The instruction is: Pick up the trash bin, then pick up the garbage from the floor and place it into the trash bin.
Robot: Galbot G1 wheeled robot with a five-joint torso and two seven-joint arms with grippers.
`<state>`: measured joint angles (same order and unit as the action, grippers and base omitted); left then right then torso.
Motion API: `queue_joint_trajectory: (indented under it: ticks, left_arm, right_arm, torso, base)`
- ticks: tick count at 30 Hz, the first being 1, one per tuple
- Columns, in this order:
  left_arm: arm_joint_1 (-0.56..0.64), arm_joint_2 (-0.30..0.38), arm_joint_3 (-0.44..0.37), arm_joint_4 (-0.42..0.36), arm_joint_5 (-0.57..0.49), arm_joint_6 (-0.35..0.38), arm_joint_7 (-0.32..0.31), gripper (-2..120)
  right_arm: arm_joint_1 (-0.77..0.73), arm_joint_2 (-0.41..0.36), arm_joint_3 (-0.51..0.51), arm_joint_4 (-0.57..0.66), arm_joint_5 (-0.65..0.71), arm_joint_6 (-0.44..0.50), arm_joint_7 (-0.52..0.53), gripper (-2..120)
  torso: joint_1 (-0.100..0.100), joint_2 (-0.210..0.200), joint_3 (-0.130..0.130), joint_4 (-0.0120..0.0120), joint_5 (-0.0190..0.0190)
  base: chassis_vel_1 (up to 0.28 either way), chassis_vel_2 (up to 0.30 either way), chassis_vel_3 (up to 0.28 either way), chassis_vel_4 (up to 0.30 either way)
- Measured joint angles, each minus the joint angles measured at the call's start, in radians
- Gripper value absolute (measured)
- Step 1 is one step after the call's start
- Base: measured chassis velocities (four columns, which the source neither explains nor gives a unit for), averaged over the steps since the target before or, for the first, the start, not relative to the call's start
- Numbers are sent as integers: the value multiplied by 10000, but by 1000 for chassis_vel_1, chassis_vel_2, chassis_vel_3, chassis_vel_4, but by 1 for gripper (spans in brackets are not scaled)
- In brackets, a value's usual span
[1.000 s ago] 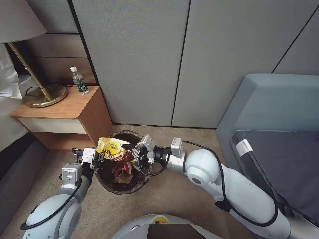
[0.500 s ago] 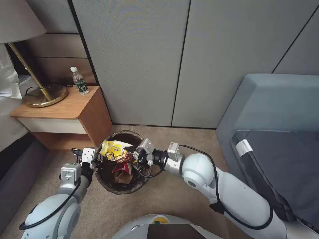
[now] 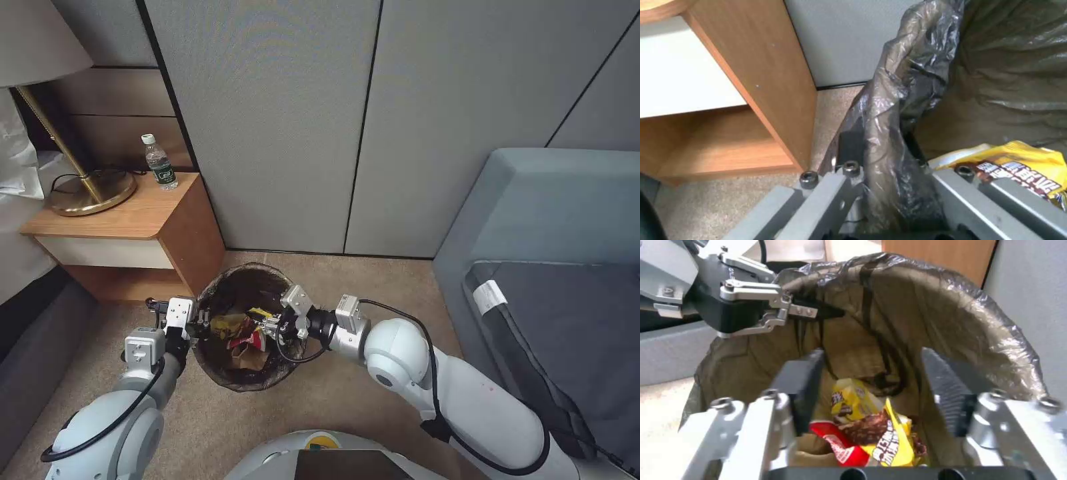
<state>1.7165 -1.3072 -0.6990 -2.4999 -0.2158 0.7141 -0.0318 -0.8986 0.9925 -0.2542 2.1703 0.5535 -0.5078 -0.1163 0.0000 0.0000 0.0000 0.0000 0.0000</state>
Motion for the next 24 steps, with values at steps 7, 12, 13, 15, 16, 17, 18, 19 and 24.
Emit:
queue_joint_trajectory:
  ticks: [7, 12, 13, 15, 16, 17, 18, 19, 24]
  left_arm:
    - [7, -89, -64, 0, 12, 0, 1, 3]
    - [31, -249, -80, 0, -18, -4, -5, 3]
    - [25, -276, -94, 0, -27, -7, -6, 3]
    - [10, -302, -110, 0, -29, -15, -8, 3]
    - [-8, -333, -120, 0, -34, -21, -11, 3]
    - [-18, -354, -120, 0, -37, -22, -12, 3]
    - [-27, -365, -120, 0, -33, -25, -12, 3]
    - [-33, -383, -120, 0, -25, -33, -11, 3]
    - [-24, -438, -122, 0, -6, -47, -9, 3]
  right_arm:
    - [17, -60, 588, 443, 247, 17, 391, 88]
    - [-505, -288, 1766, 1004, 436, 315, 471, 100]
    - [-635, -346, 2058, 1119, 464, 460, 500, 100]
    - [-759, -404, 2295, 1251, 523, 634, 586, 100]
    - [-909, -457, 2585, 1403, 610, 842, 786, 100]
    - [-1034, -495, 2864, 1514, 723, 959, 951, 100]
    - [-1145, -519, 3112, 1593, 798, 1024, 1057, 100]
    - [-1320, -534, 3468, 1682, 829, 1116, 1154, 100]
    - [-2340, -413, 4924, 1871, 508, 1454, 1214, 100]
  torso:
    - [0, 0, 0, 2, 1]
    - [0, 0, 0, 0, 1]
    - [0, 0, 0, -2, 1]
    - [0, 0, 0, -1, 1]
    - [0, 0, 0, -1, 1]
    - [0, 0, 0, 2, 2]
    - [0, 0, 0, 2, 1]
    - [0, 0, 0, 2, 1]
    - [0, 0, 0, 2, 1]
  base:
    - [0, 0, 0, 0]
    - [0, 0, 0, 0]
    - [0, 0, 0, 0]
    - [0, 0, 0, 0]
    - [0, 0, 0, 0]
    - [0, 0, 0, 0]
    - [0, 0, 0, 0]
    - [0, 0, 0, 0]
    - [0, 0, 0, 0]
